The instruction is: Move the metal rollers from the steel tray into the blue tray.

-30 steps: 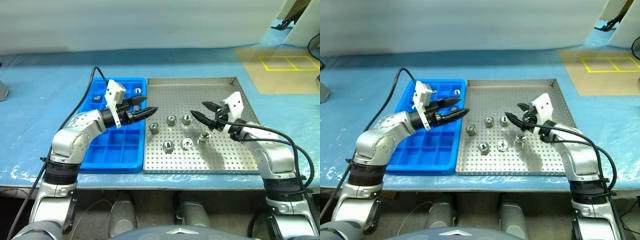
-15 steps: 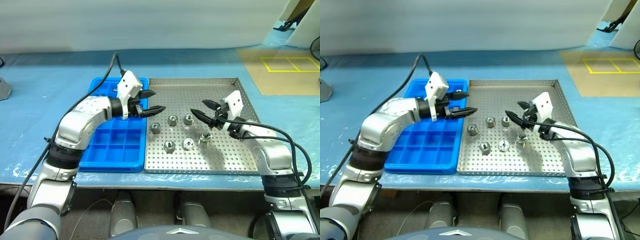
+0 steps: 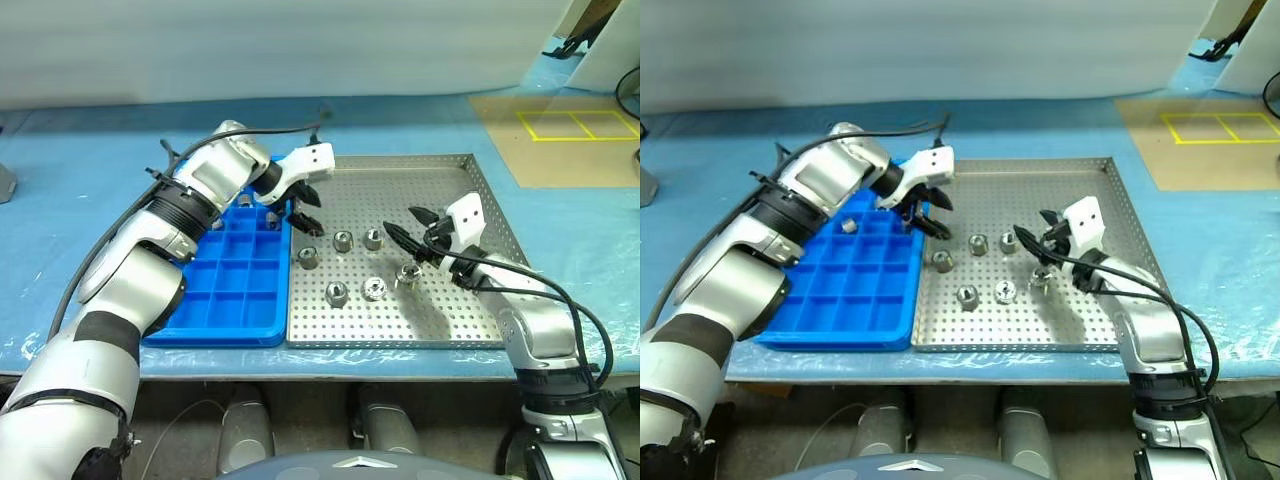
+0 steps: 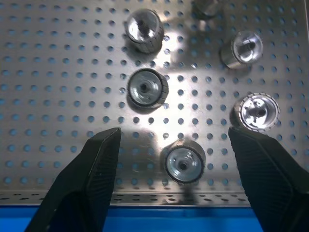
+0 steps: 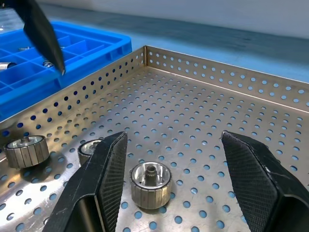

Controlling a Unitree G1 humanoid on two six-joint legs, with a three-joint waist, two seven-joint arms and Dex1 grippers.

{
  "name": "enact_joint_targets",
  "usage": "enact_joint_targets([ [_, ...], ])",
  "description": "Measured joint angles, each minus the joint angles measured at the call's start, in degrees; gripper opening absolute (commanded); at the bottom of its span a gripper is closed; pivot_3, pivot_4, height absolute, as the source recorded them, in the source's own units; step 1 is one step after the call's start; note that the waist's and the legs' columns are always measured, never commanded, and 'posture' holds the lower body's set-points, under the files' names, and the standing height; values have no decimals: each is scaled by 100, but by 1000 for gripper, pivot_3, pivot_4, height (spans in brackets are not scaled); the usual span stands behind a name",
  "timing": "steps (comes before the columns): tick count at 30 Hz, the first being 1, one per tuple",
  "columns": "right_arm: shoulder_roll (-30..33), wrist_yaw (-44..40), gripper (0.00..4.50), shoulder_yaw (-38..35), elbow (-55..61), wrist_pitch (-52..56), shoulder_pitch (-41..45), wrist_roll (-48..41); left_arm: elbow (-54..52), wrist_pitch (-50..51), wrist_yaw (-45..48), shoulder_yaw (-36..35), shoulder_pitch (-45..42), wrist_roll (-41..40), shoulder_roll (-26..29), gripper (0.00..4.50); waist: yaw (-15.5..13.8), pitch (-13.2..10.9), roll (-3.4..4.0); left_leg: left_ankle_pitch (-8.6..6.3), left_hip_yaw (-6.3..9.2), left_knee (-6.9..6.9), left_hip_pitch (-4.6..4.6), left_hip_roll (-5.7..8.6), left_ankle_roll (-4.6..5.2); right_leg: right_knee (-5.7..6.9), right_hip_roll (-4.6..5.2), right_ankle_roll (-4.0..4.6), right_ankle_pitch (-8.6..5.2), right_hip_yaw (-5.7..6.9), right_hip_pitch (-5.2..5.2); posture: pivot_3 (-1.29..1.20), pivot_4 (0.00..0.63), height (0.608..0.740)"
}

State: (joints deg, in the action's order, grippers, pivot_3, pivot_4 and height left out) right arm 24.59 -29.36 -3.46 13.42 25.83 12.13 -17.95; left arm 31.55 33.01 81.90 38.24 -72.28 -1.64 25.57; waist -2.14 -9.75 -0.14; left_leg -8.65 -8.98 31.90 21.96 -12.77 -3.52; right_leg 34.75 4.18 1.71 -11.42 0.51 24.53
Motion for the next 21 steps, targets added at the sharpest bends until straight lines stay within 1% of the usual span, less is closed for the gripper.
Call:
enact_joint_targets([
  [6,-147,340,3197,9,195,51,-205,82,50,-42,491,288,-6,541,-115,3759,12,0,-1,1,-1,6,-4,0,-1,3,1,-1,1,0,-4,-323,150,740],
  [11,-166,443,3197,16,347,80,-318,108,-77,-120,606,350,373,844,-53,3759,54,0,-1,0,-1,5,-8,0,1,0,1,0,0,1,-11,-332,150,740],
  [16,-176,504,3197,16,346,75,-330,162,-295,53,548,319,708,990,-52,3759,120,-1,-1,-2,0,6,-11,-1,3,-1,1,0,0,2,-16,-338,150,740],
  [21,-180,529,3197,20,346,68,-369,209,-283,285,340,271,800,1076,-304,3759,128,0,0,-9,0,6,-17,0,15,-2,2,-1,0,2,-23,-345,150,740],
])
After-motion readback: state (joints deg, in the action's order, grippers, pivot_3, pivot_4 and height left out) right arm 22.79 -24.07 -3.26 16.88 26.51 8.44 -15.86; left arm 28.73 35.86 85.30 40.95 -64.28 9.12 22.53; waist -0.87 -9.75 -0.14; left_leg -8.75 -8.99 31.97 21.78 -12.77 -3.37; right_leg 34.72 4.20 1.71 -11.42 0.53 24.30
